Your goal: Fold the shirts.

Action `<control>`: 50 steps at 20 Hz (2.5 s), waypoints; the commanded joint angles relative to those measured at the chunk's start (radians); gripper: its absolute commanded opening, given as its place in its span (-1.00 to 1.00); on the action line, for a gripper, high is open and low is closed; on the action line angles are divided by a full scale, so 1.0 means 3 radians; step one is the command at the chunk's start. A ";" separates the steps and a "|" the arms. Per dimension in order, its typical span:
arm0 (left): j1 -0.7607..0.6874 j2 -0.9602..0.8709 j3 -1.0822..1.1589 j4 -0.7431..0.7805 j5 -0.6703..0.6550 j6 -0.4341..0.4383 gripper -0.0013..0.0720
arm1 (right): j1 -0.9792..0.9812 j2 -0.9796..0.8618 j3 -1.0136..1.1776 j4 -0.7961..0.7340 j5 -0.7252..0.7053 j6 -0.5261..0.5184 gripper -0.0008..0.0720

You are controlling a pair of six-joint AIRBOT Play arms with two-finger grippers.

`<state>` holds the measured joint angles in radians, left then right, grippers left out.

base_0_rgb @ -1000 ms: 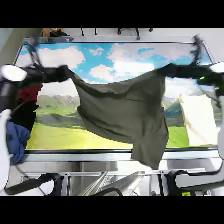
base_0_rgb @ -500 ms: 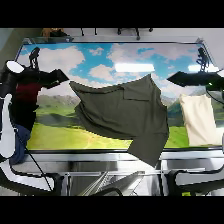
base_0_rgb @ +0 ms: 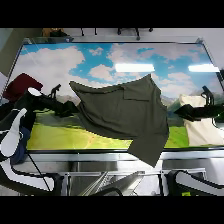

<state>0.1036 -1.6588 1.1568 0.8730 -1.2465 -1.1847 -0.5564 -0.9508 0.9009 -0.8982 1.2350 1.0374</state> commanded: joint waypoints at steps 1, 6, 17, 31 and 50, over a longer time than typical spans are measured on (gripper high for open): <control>-0.0177 -0.0003 -0.0362 -0.0170 0.0275 0.0184 0.62 | -0.0052 0.0045 -0.0314 -0.0139 -0.0032 0.0086 0.33; -0.0350 -0.0003 -0.0451 -0.0219 0.0493 0.0195 0.11 | -0.0048 -0.0072 -0.0440 -0.0136 -0.0114 0.0079 0.34; -0.0337 -0.0001 -0.0448 -0.0216 0.0338 0.0195 -0.93 | -0.0003 -0.0680 -0.0673 0.0530 -0.0109 -0.0445 -0.36; 0.0360 0.2520 0.1433 -0.0974 -0.0170 -0.0041 -0.93 | 0.0150 0.1101 0.2235 0.2064 -0.0380 -0.0768 -0.92; -0.0177 0.1521 0.1197 -0.0092 -0.0006 0.0024 -0.93 | 0.0565 -0.0469 0.2478 0.1694 0.0235 -0.0746 -0.92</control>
<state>0.0937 -1.0386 1.6463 0.8459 -1.2617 -1.2034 -0.4446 -0.9596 1.7607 -0.3019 1.2858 0.8143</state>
